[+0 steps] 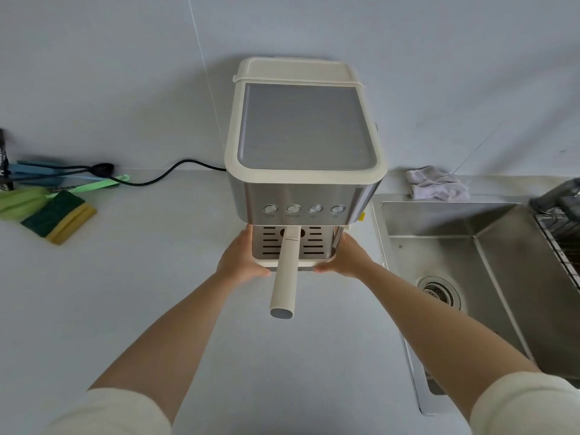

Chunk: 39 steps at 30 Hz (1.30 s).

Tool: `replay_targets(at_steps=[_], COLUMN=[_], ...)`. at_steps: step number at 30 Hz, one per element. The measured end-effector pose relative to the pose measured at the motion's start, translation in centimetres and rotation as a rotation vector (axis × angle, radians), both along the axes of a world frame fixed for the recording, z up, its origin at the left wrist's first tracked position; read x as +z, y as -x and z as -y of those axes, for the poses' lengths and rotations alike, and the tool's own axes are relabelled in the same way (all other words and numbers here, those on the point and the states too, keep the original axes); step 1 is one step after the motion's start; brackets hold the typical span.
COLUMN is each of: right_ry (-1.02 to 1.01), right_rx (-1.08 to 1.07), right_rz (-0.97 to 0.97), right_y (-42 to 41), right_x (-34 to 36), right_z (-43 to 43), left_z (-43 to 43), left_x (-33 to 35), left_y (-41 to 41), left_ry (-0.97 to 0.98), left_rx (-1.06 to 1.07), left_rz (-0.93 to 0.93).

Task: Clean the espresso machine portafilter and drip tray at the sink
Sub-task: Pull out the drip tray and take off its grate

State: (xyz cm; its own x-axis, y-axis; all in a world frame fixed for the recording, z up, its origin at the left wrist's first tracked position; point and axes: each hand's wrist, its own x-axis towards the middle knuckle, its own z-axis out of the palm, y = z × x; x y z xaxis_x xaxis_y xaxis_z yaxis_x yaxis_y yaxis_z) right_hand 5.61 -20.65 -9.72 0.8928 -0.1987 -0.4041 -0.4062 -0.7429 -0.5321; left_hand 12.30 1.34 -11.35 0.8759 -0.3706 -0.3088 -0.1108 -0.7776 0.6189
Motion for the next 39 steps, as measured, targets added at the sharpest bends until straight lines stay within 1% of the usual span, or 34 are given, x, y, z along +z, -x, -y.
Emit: replay_targets(at_steps=[8, 18, 32, 36, 39], right_ry=[-0.111, -0.132, -0.129, -0.140, -0.148], right_rx=[-0.044, -0.030, -0.039, -0.035, -0.029], right_rz=[0.036, 0.147, 0.165, 0.176, 0.176], right_y=[0.2, 3.3, 10.9, 13.3, 15.2], right_x=[0.4, 2.0, 2.2, 2.0, 1.8], right_z=[-0.4, -1.3, -3.2, -3.0, -2.5], left_z=[-0.4, -1.4, -3.4, -3.4, -3.0], left_x=[-0.4, 0.4, 1.3, 1.3, 1.6], left_y=[0.1, 2.4, 9.8, 12.3, 14.5], left_ry=[-0.004, -0.011, 0.039, 0.018, 0.049], left_rx=[0.017, 0.006, -0.038, -0.038, -0.035], left_rz=[-0.014, 0.030, 0.050, 0.018, 0.024])
